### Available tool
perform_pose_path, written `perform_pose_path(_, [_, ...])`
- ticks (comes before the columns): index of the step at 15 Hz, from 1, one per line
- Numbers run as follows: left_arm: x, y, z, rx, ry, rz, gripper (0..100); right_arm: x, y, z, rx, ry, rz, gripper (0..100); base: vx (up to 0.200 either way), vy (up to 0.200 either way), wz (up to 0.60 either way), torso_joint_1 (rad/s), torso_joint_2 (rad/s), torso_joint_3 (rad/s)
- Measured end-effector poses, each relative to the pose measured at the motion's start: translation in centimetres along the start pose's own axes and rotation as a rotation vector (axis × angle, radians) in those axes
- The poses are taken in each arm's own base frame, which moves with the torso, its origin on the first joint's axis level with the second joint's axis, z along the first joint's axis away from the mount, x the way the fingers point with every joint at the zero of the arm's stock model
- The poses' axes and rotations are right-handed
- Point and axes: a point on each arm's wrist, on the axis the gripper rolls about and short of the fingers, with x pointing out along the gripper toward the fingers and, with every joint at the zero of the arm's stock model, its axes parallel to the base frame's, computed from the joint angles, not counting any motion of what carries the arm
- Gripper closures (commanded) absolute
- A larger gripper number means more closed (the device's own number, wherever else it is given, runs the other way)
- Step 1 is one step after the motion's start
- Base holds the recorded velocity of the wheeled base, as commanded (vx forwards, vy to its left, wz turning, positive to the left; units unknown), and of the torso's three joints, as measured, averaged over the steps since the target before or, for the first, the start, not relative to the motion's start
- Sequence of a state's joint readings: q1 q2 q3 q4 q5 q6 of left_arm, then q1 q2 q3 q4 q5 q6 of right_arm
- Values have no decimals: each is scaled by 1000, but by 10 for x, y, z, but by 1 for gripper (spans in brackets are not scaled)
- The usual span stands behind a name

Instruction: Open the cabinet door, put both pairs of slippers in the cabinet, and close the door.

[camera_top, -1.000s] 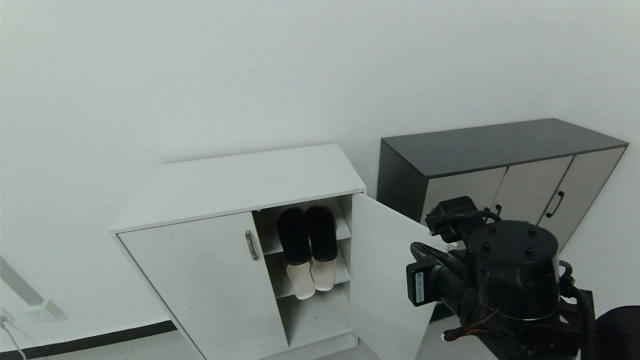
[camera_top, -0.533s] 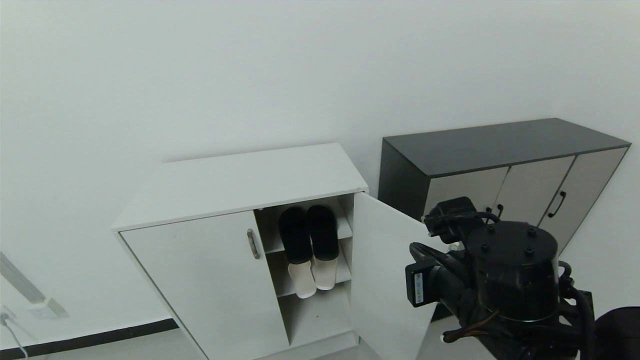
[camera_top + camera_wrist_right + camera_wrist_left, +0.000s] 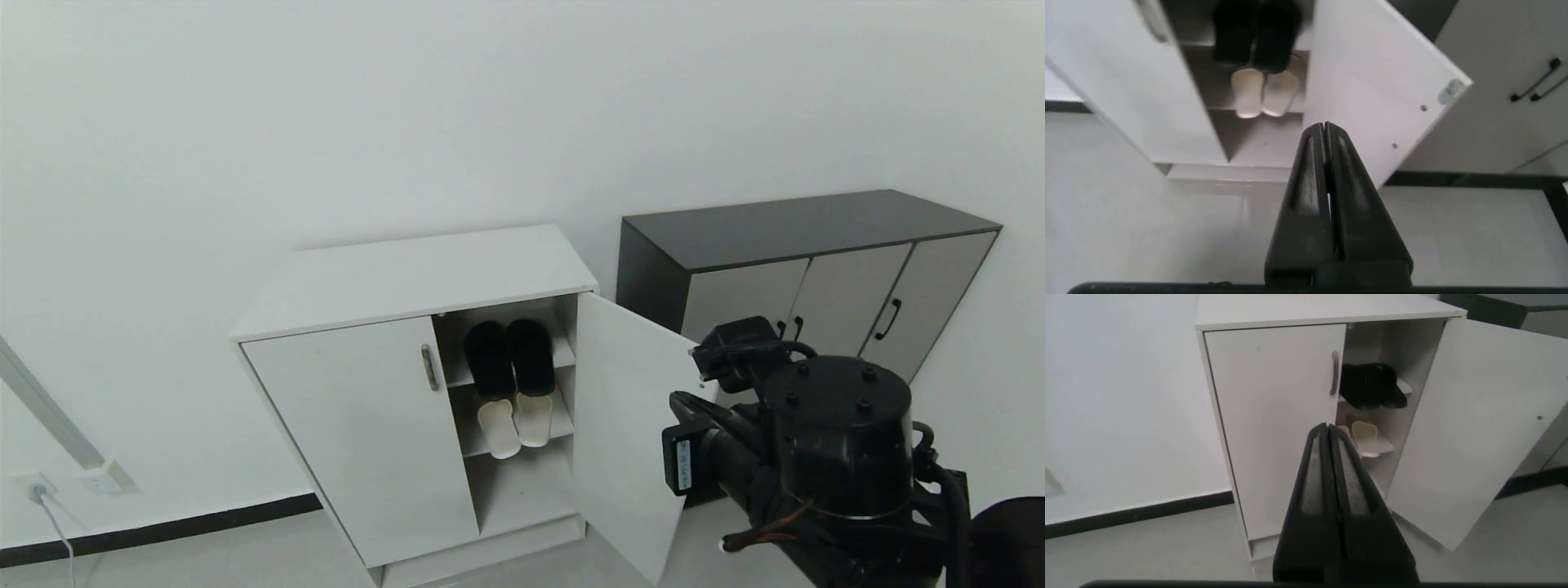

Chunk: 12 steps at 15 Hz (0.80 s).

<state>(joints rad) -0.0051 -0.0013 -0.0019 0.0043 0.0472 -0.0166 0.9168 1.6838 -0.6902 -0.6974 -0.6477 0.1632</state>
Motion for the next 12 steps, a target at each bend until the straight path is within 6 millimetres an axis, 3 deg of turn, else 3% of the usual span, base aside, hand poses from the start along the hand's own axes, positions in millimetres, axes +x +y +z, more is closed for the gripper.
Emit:
perform_pose_path(2, [0, 0, 0, 1, 1, 0, 100, 11, -8, 7, 21, -9, -28, 100, 0, 0, 0, 0, 0, 0])
perform_pose_path(12, [0, 0, 0, 2, 1, 0, 100, 115, -80, 43, 110, 37, -122, 100, 0, 0, 0, 0, 0, 0])
